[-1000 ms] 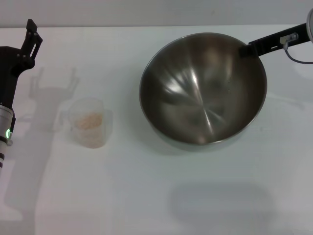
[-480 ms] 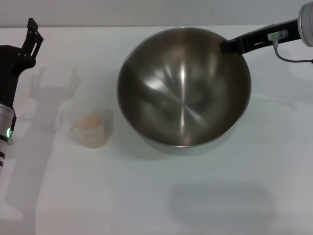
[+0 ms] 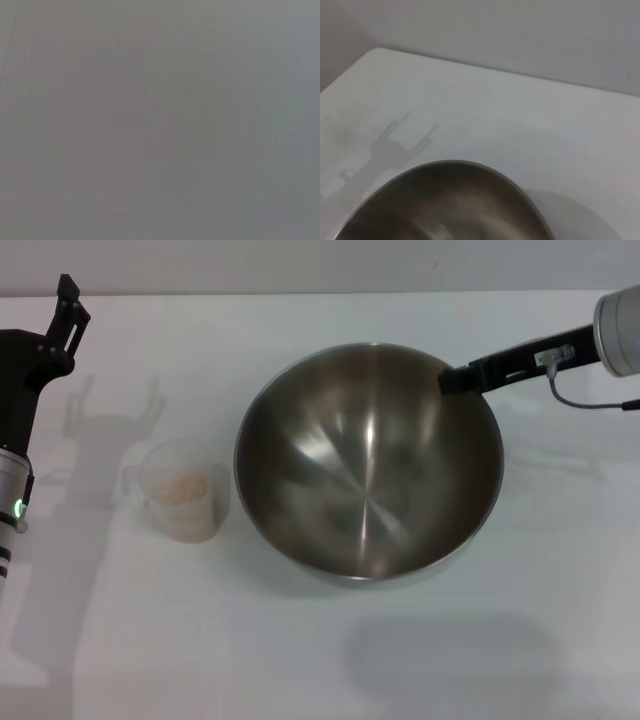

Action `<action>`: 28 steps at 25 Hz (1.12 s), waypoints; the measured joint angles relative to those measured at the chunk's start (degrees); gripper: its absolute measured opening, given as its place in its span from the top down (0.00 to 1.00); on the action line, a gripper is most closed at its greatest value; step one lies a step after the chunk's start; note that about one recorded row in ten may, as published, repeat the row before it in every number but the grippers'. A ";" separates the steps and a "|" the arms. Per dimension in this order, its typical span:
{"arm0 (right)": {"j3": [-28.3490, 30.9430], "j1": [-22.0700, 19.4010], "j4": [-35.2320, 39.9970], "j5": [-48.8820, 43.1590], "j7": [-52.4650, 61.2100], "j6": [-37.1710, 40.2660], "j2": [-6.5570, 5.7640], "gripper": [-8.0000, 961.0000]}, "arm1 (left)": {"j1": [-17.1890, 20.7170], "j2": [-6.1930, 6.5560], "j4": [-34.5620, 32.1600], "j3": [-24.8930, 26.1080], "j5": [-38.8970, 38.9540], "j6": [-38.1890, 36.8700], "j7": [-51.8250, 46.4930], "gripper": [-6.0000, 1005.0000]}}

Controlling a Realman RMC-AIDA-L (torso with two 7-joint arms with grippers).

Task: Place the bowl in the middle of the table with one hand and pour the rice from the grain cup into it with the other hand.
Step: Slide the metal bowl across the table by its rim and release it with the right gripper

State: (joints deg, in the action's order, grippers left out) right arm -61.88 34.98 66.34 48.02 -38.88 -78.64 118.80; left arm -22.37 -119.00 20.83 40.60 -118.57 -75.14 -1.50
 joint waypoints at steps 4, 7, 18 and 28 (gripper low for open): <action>0.02 0.14 -2.24 0.02 -0.87 0.45 -0.02 0.95 | -0.11 -0.07 0.00 -0.01 -0.39 0.00 0.00 0.14; 0.02 0.20 -3.65 0.02 -1.21 0.91 -0.04 0.95 | -0.12 -0.08 0.00 -0.33 -0.68 0.01 0.00 0.14; 0.02 -0.02 -5.69 0.00 -2.15 3.00 -0.06 0.96 | 0.26 -0.09 0.49 -1.32 -0.70 0.01 0.00 0.14; -0.70 0.71 -6.68 0.56 -4.23 4.98 0.11 0.83 | 0.32 -0.09 0.62 -1.33 -0.70 -0.01 0.00 0.14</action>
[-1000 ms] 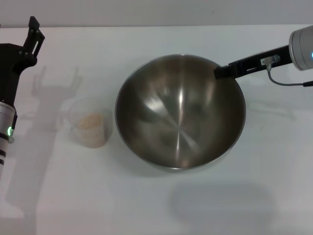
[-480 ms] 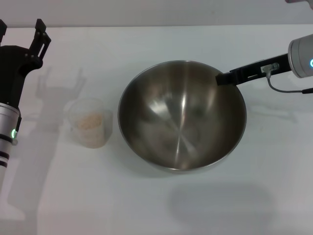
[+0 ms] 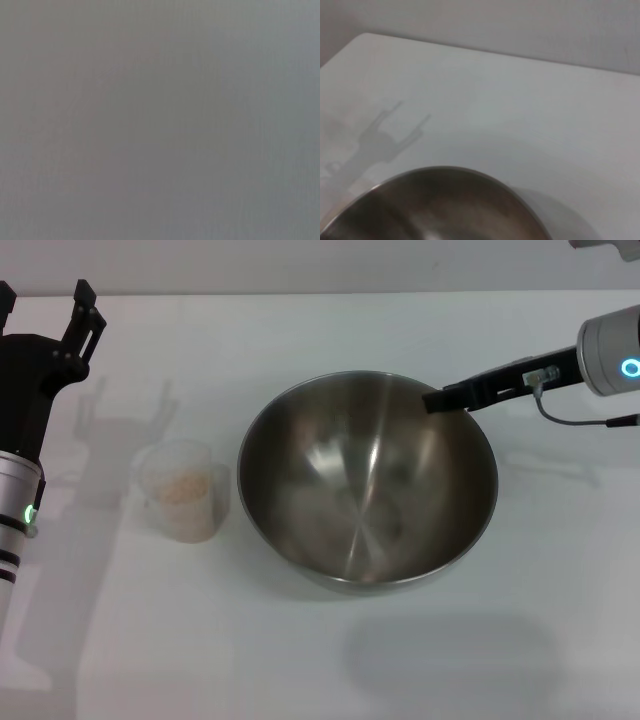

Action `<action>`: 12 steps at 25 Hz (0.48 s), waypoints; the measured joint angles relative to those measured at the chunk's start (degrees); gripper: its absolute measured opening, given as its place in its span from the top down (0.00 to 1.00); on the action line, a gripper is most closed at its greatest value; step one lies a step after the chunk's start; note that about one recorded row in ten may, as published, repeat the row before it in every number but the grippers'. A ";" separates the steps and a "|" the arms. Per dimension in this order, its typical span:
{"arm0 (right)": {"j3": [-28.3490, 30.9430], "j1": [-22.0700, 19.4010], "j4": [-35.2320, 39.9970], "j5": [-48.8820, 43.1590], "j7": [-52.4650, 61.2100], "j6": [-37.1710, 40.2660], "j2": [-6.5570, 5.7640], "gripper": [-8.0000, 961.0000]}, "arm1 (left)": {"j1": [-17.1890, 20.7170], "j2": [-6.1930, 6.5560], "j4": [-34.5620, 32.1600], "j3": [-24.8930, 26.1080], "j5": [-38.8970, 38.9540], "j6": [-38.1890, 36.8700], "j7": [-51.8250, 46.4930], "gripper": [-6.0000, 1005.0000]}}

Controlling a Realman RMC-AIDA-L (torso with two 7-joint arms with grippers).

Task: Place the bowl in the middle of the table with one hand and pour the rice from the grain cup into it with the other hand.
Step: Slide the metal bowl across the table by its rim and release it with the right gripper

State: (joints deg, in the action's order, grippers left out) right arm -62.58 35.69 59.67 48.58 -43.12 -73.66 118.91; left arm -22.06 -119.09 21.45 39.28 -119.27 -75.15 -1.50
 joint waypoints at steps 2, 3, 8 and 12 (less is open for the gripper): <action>0.06 0.00 0.30 0.23 -0.25 0.01 0.02 0.79 | 0.00 0.00 0.00 0.00 0.00 0.00 0.00 0.14; 0.39 -0.19 1.73 0.40 -0.49 0.09 0.02 0.77 | 0.01 0.00 0.00 0.00 0.00 0.00 0.00 0.14; 0.70 -1.16 6.43 1.58 -1.87 1.57 0.01 0.55 | 0.26 0.00 0.00 0.00 0.00 0.00 0.00 0.14; 0.61 -1.41 8.29 3.18 -4.68 3.25 0.01 0.55 | 0.51 0.00 0.00 0.00 0.03 0.00 0.00 0.14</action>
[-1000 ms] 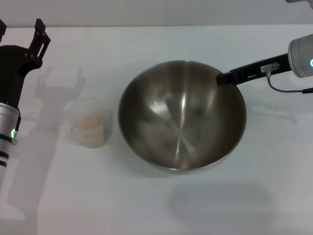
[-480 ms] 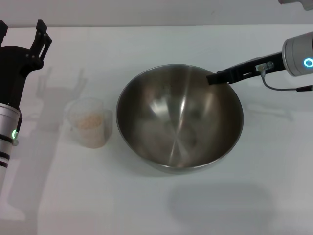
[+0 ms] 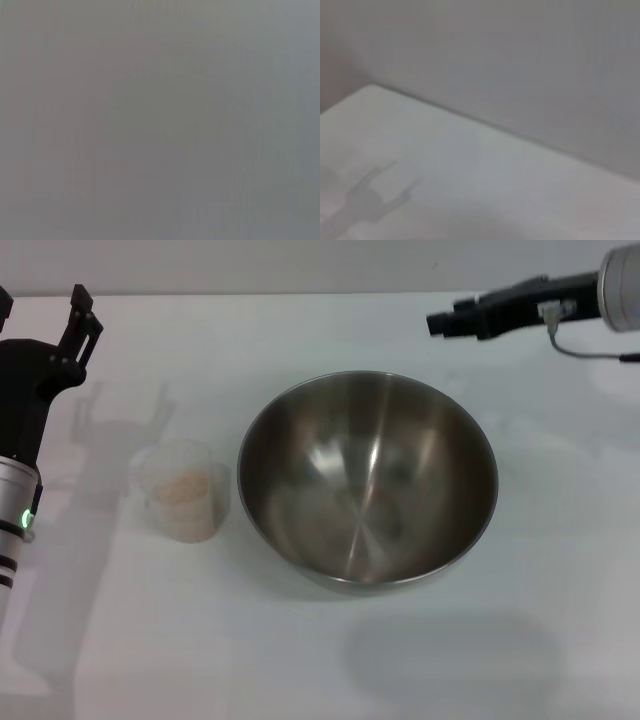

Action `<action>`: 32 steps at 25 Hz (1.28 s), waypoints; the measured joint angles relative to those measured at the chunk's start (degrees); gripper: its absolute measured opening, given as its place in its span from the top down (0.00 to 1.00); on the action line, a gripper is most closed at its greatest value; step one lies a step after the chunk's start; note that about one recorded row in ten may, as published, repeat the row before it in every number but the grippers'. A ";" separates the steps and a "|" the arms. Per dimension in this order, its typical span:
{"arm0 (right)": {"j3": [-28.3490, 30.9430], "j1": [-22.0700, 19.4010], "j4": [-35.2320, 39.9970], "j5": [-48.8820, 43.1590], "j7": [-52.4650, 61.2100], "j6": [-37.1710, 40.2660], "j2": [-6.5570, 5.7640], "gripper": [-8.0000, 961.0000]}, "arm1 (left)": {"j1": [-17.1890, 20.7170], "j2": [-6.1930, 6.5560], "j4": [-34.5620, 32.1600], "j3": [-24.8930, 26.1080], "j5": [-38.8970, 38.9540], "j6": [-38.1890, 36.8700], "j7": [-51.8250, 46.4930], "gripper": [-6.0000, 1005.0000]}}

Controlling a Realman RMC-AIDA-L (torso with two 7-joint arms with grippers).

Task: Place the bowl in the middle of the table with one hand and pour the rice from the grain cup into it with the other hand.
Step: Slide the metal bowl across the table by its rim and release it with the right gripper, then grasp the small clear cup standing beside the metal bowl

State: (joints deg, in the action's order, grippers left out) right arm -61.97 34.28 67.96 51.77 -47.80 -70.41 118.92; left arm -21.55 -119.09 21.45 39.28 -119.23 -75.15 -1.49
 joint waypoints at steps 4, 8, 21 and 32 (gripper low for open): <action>-1.22 -0.71 1.35 2.32 -5.85 6.20 0.14 0.54 | 0.34 0.00 -0.06 0.00 0.32 0.00 0.00 0.14; -6.90 -3.65 1.61 4.70 -13.32 22.28 0.38 0.54 | 0.50 0.00 -0.14 0.01 0.40 0.01 0.00 0.14; -43.33 -12.81 -2.90 16.21 -21.03 94.08 0.57 0.54 | 0.45 0.00 0.17 0.01 0.42 -0.68 -0.73 0.14; -51.15 -9.93 -32.18 -12.90 40.13 135.23 0.20 0.54 | 0.39 0.00 0.62 0.20 0.40 -1.37 -1.49 0.14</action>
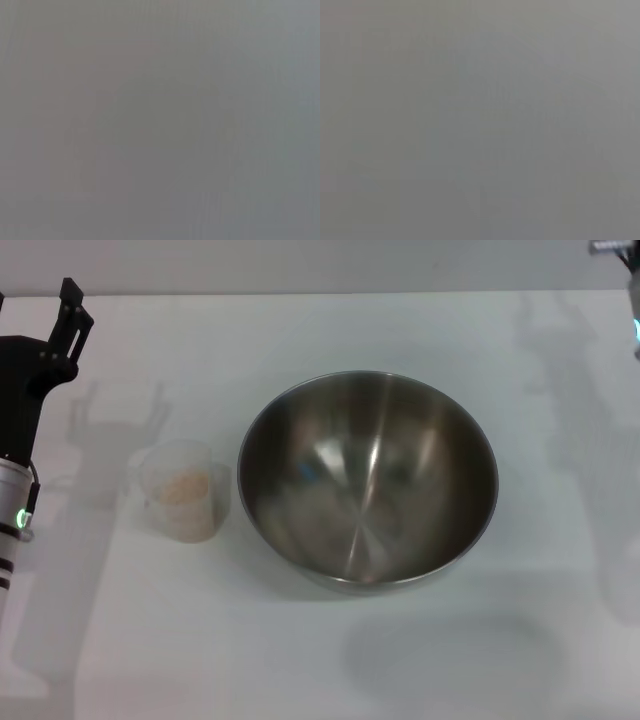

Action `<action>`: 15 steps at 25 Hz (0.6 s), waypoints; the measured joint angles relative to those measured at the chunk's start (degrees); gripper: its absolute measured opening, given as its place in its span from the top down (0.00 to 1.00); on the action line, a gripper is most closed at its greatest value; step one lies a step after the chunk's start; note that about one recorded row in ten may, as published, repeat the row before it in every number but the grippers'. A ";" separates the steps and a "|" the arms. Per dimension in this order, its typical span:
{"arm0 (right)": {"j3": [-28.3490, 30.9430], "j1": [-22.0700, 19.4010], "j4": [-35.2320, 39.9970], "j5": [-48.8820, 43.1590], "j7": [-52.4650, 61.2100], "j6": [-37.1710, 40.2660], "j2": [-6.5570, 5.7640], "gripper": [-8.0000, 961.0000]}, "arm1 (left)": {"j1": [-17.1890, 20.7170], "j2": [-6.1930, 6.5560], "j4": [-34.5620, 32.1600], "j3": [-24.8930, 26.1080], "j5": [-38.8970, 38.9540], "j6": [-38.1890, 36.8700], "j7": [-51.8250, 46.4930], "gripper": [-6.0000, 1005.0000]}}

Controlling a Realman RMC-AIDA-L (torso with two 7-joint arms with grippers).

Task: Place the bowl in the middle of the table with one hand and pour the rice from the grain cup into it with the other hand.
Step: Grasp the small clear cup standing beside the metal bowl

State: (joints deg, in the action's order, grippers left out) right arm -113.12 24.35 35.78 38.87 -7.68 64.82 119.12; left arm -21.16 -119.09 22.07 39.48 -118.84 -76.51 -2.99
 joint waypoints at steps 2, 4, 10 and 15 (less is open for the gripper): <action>0.10 0.22 -3.70 -1.49 4.60 2.98 -0.02 0.54 | 0.66 0.00 -0.01 -0.14 -0.07 -0.41 0.00 0.14; 0.00 0.74 -9.83 -2.34 11.83 7.78 -0.07 0.54 | 0.92 0.00 -0.01 -0.17 -0.16 -0.69 0.00 0.14; -0.57 0.68 -22.46 -2.51 21.91 14.39 -0.10 0.54 | 3.60 0.00 -0.20 -2.64 -0.38 -3.71 0.10 0.14; -0.24 -0.38 -26.93 -2.57 23.91 16.62 -0.12 0.54 | 5.94 0.01 -0.55 -4.16 -0.42 -4.07 0.68 0.14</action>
State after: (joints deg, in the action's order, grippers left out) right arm -113.37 23.97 8.85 36.30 16.24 81.44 119.00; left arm -15.22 -119.09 21.52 35.31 -119.25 -80.58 -2.31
